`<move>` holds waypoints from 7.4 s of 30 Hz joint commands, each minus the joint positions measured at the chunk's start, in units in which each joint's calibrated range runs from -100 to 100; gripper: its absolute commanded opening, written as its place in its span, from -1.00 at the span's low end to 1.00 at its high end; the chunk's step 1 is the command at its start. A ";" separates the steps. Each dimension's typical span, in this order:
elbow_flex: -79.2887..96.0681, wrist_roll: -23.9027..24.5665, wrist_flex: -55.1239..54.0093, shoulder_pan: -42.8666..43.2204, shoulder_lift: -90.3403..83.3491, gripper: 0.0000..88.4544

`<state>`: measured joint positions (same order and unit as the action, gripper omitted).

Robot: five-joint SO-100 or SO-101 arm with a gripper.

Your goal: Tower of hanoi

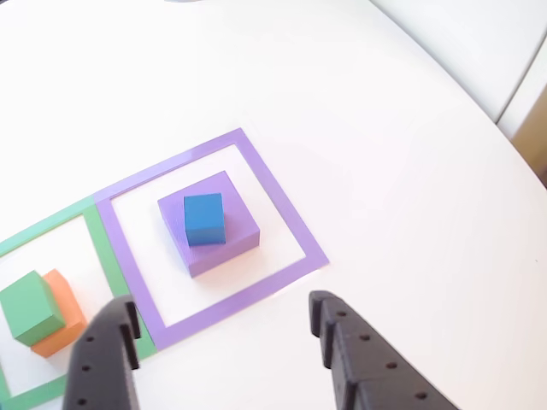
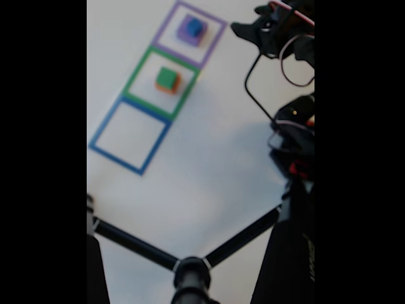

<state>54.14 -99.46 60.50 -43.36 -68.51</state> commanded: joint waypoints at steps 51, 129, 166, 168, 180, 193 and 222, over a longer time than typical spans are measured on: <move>19.13 -0.54 -115.07 6.64 75.98 -0.34; -37.14 -0.54 23.87 30.99 9.37 -0.97; -4.32 -0.54 -7.95 44.80 9.12 -0.97; 2.59 -0.54 -16.61 43.84 9.53 -0.97; 29.32 -0.54 -71.19 43.07 23.01 -0.96; 32.50 -0.54 -100.26 41.06 44.73 -0.96; 30.68 -0.54 -110.22 40.96 59.02 -0.95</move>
<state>86.99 -99.46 -48.33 -1.70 -9.92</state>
